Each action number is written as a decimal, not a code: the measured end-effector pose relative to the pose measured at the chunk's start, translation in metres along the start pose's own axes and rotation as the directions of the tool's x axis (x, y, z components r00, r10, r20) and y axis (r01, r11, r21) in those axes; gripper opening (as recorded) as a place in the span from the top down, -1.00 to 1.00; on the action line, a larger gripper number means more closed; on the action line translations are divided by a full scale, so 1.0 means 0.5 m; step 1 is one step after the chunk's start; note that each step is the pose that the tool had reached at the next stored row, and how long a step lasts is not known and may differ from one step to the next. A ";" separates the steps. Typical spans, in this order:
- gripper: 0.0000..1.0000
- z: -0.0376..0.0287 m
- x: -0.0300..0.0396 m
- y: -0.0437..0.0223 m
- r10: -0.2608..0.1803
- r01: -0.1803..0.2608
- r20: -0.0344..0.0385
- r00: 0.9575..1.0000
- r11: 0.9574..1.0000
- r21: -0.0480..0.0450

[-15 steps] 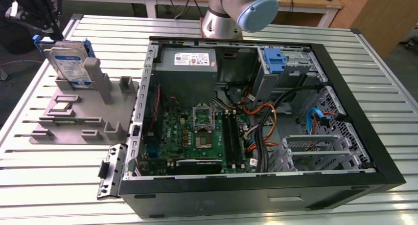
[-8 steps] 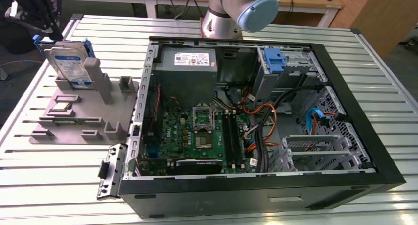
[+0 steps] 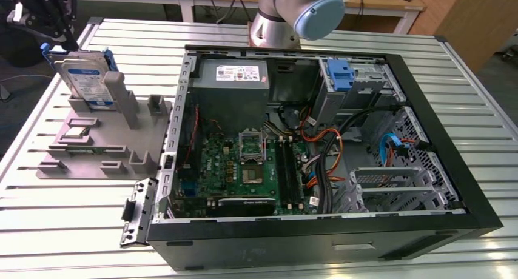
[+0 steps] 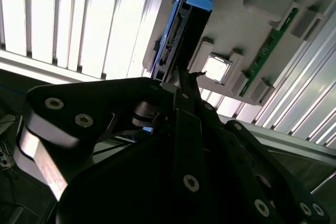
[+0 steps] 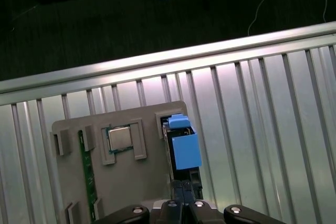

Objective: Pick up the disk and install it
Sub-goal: 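Pick up the disk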

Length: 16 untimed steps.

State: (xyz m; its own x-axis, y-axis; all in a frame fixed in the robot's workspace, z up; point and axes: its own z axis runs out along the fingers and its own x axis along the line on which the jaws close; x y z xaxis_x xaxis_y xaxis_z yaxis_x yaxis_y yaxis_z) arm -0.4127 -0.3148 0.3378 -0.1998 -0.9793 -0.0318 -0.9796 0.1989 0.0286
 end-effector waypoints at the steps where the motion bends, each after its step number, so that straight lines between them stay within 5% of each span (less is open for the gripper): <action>1: 0.79 0.001 0.000 0.000 0.000 0.000 0.001 1.000 1.000 0.000; 16: 0.79 0.006 0.000 0.000 -0.009 0.009 0.010 1.000 1.000 -0.003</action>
State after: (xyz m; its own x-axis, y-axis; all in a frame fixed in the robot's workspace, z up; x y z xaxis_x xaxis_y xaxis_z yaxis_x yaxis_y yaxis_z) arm -0.4126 -0.3147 0.3348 -0.1911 -0.9807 -0.0421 -0.9813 0.1899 0.0309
